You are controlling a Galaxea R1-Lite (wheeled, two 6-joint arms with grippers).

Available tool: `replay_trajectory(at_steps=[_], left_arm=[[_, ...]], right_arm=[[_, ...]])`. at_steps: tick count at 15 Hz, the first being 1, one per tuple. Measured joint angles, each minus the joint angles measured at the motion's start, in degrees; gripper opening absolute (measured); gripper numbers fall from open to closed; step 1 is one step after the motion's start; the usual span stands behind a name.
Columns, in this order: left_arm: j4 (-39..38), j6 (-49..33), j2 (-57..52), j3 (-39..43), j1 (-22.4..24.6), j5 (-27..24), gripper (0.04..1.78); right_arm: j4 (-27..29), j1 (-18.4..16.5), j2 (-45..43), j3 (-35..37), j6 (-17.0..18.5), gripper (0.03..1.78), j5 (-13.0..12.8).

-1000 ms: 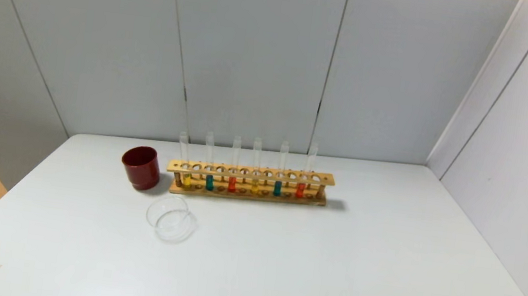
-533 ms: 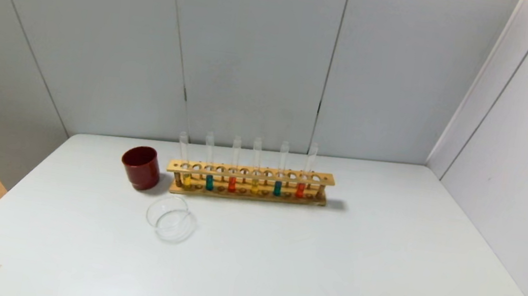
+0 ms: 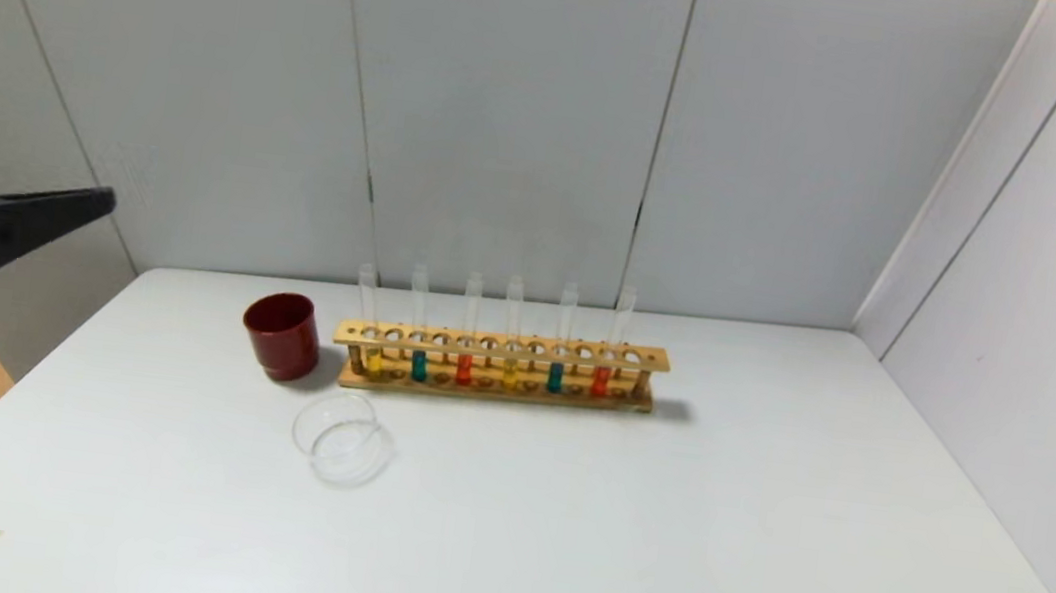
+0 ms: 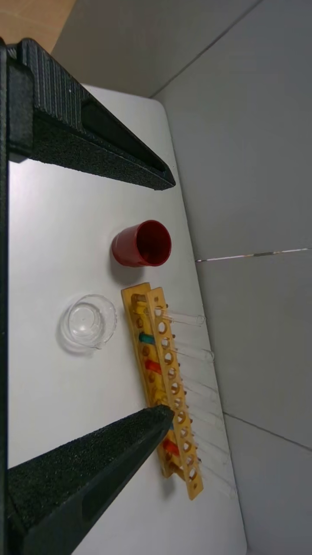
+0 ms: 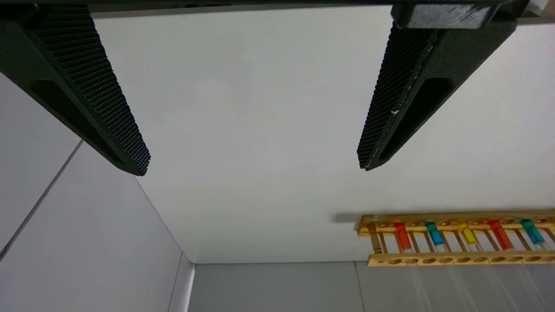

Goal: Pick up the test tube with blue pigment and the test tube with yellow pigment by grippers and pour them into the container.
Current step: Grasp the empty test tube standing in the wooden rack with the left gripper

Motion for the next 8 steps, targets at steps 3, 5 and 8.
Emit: replay_trajectory(at_steps=[3,5,8], left_arm=[[-6.18,-2.72,9.79,-0.11,-0.68,-0.02,1.75],[-10.98,-3.46,16.04,-0.1,-1.43,-0.02,1.75],[-18.18,-3.73,24.76,0.01,-2.47,-0.02,1.75]], right_arm=[[0.0,0.0,0.0,0.0,0.0,1.75,0.0],[0.0,0.0,0.0,0.0,0.0,1.75,0.0],[0.0,0.0,0.0,0.0,-0.02,1.75,0.0]])
